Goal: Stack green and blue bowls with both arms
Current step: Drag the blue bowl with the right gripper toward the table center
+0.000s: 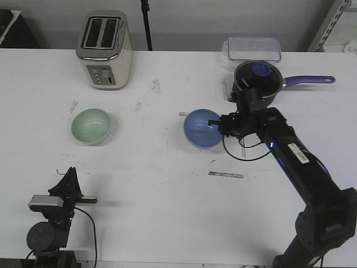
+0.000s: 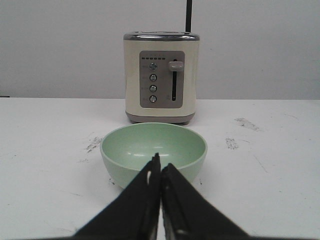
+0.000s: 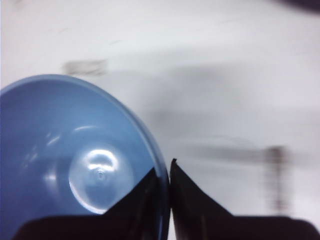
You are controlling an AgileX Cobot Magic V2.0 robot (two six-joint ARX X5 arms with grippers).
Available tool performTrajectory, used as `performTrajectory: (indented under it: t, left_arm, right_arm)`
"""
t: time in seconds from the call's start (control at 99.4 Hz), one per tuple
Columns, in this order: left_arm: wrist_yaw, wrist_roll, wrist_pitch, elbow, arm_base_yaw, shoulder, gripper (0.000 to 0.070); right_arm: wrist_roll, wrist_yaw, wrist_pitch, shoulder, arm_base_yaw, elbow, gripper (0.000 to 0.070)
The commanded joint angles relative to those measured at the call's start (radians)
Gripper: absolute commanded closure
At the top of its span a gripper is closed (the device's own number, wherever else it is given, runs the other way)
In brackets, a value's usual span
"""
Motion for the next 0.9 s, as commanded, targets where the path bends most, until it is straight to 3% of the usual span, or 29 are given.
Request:
performTrajectory:
  t: [0.0,0.191,0.744,0.815,0.885]
  left_arm:
    - [0.0,-0.002,0.016,-0.023,0.0,-0.002,0.0699]
    - [0.0,-0.002,0.016,-0.023,0.0,-0.002,0.0699]
    - [0.0,-0.002,0.016,-0.022,0.0,-0.002,0.0699]
    - [0.0,-0.002,0.015,-0.023,0.0,-0.002,0.0699]
    - [0.001,-0.002,0.016,-0.023,0.0,-0.002,0.0699]
  right_arm:
    - [0.074,0.007,0.018,0.044,0.043,0.014,0.0689]
    - [0.117,0.106,0.047,0.092,0.148,0.014,0.0689]
    - [0.125,0.163,0.066,0.122,0.2,0.014,0.0681]
    - [0.124,0.163,0.065,0.122,0.2,0.014,0.0638]
    - [0.124,0.163,0.065,0.122,0.2,0.014,0.0546]
